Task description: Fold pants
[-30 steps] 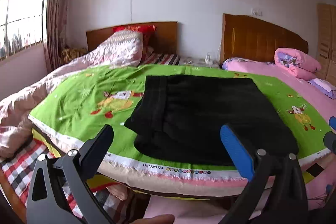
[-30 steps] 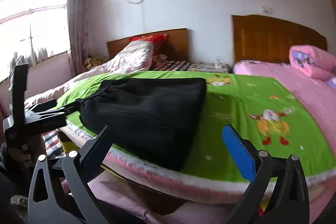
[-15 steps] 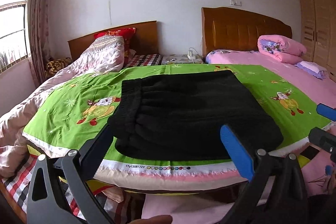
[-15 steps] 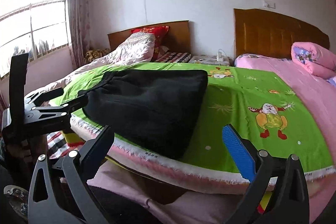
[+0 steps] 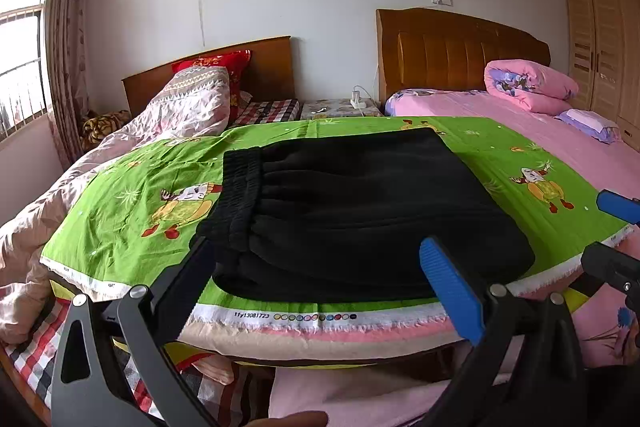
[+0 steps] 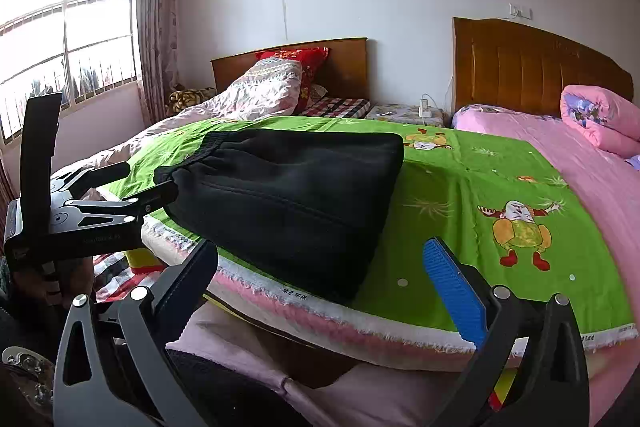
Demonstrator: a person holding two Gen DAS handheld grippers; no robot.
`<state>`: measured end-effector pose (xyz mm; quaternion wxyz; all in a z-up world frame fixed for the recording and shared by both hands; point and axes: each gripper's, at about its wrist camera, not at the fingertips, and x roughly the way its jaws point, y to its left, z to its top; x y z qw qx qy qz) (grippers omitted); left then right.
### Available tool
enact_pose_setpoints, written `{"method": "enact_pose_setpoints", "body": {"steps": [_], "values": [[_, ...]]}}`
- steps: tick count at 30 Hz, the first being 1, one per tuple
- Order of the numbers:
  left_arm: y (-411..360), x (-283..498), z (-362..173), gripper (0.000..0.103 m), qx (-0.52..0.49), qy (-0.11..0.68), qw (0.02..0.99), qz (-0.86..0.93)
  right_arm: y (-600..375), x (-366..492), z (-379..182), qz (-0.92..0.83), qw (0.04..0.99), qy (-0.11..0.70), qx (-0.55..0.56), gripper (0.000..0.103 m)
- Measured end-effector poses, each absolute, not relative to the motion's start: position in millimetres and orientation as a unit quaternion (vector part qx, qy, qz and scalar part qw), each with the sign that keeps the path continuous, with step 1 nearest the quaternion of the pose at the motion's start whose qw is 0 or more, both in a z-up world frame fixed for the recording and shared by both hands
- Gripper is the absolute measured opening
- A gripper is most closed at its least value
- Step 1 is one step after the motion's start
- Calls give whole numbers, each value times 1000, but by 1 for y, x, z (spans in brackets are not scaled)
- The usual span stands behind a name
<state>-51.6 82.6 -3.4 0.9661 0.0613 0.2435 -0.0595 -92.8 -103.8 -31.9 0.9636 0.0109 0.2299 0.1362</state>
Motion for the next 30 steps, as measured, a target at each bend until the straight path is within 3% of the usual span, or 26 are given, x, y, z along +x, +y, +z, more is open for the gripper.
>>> {"method": "enact_pose_setpoints", "body": {"steps": [30], "values": [[83,-50,-5,102,63,245,966,-60,-103,-92,-32,137,963,232,12,99]]}}
